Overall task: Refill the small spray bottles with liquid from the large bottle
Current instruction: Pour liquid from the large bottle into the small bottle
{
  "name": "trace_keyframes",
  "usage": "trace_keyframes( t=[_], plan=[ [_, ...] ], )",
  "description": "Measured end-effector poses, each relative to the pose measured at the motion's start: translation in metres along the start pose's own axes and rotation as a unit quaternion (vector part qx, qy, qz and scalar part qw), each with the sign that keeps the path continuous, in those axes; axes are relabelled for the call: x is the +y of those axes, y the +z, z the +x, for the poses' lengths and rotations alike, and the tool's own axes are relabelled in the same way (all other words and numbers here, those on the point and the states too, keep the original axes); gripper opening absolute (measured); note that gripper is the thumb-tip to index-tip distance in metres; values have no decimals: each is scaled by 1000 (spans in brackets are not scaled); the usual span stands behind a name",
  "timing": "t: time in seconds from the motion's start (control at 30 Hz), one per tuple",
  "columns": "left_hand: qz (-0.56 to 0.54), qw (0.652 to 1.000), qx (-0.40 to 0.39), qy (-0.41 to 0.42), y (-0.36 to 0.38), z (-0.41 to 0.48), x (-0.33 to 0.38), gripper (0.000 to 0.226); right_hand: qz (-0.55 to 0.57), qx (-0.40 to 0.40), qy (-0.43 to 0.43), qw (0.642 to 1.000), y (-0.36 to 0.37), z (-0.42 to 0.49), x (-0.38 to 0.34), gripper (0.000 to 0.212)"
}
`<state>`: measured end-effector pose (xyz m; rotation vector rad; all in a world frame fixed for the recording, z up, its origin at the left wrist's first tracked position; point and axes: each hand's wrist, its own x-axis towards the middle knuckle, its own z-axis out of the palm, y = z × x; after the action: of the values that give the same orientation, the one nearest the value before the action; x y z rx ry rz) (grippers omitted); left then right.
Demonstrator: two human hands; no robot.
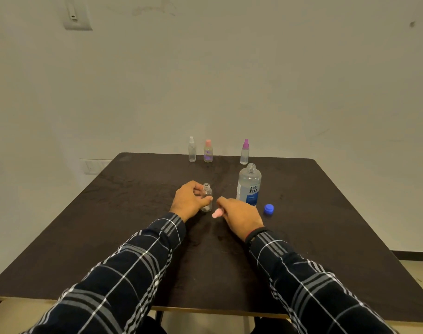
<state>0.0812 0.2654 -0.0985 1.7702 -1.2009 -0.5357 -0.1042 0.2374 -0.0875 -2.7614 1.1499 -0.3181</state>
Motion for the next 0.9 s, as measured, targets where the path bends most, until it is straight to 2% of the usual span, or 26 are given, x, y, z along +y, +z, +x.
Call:
trace_keyframes(
  t=[0.17, 0.27, 0.33, 0.4, 0.47, 0.53, 0.6, 0.67, 0.7, 0.77, 0.9],
  plan=[
    [-11, 1000, -2, -4, 0, -2, 1, 34, -59, -66, -21, 996, -2, -1, 2, 22],
    [-13, 1000, 1, -4, 1, -3, 0, 34, -46, -42, -10, 998, -1, -5, 7, 34],
    [-14, 1000, 5, -5, 1, -3, -1, 33, -34, 75, -6, 997, -3, -12, 9, 38],
    [-18, 1000, 4, -6, 2, -2, -3, 33, -21, 243, -1, 970, -5, -22, 11, 31],
    [-24, 1000, 1, -9, 3, -3, -3, 33, 57, 365, 78, 926, -11, -28, 13, 27],
    [-33, 999, 0, -14, 4, -3, -3, 33, 178, 401, 201, 876, -16, -25, 17, 43],
    [-34, 999, -1, -16, 4, -3, -2, 33, 250, 360, 269, 858, -19, -16, 27, 73],
    [-32, 999, -2, -15, 3, -3, -1, 32, 341, 264, 269, 861, -21, -6, 34, 98],
    [-31, 999, -4, -15, 3, -3, -1, 33, 386, 225, 256, 857, -21, -2, 36, 104],
    [-26, 999, -9, -16, 2, -3, -1, 33, 431, 181, 229, 854, -22, 4, 38, 100],
    [-10, 1000, -10, -15, 1, -1, -1, 35, 407, 165, 217, 872, -26, 9, 40, 78]
  ],
)
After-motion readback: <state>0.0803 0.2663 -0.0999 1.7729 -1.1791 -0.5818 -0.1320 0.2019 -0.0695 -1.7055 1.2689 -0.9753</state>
